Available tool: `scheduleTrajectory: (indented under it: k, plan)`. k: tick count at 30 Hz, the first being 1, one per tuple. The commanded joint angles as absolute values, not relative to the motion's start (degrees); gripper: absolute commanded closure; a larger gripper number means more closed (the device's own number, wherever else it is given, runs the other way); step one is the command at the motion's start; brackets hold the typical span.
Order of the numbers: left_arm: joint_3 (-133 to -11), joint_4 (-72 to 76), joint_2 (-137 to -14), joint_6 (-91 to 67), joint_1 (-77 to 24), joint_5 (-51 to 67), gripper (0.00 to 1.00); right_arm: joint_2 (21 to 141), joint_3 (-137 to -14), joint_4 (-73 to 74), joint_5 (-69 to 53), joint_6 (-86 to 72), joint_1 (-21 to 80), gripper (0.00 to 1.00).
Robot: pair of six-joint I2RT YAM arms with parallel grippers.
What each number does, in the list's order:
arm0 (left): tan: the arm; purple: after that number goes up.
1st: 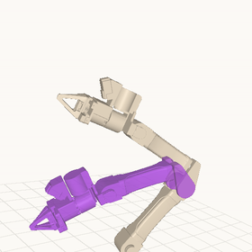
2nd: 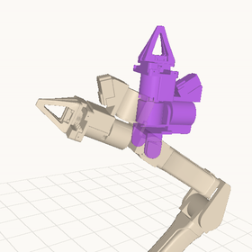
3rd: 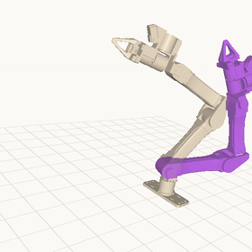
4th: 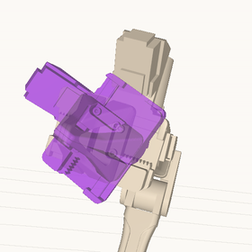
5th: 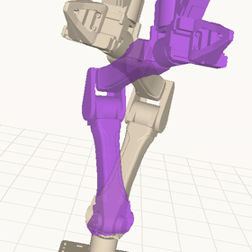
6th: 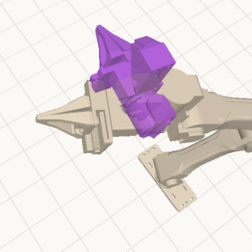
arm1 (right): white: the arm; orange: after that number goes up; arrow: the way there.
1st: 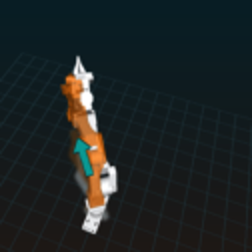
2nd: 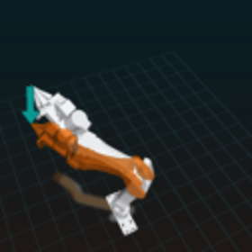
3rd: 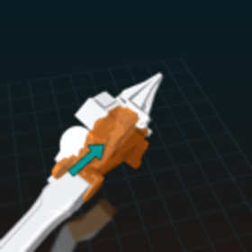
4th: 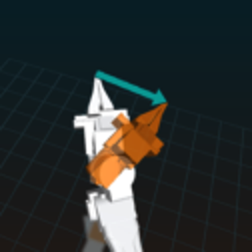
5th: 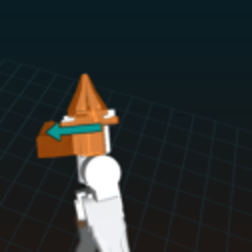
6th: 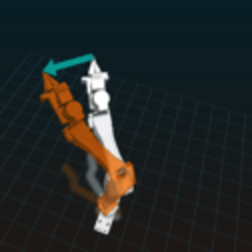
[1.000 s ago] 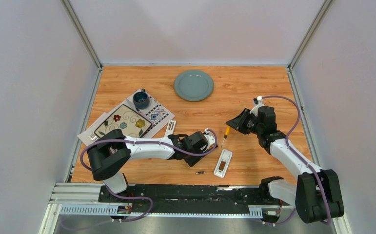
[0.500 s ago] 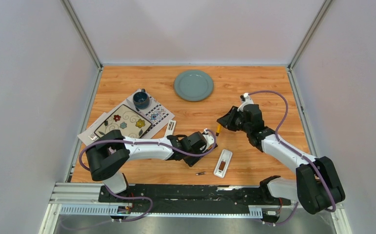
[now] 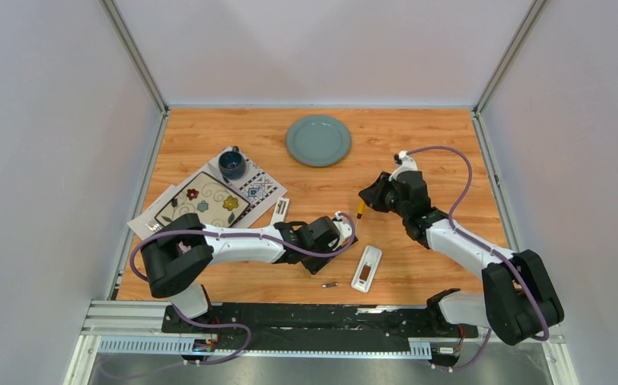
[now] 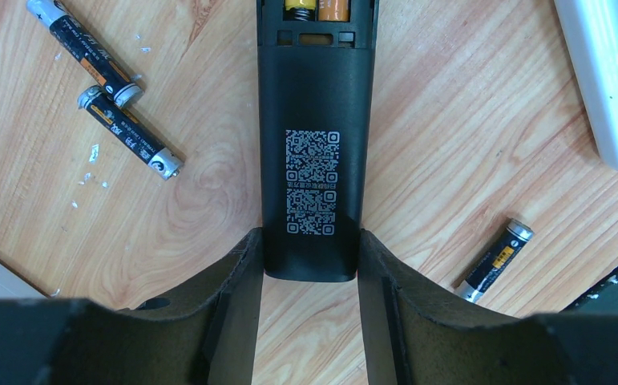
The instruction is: Unload the batteries from the remote control
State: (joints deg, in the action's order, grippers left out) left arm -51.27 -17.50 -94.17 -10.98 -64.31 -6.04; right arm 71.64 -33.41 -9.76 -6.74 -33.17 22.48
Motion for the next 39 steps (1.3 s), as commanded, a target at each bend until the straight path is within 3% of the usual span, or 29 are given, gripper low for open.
scheduleTrajectory:
  k: [1, 39]
  plan:
    - [-50.5, -18.9, -93.4, -11.3, -64.3, -4.2, 0.85, 73.5, -35.2, -12.1, -4.0, -31.3, 23.7, 1.00]
    - [-50.8, -19.0, -94.5, -11.4, -64.3, -3.9, 0.89, 79.3, -35.8, -8.7, 1.4, -31.9, 28.4, 1.00]
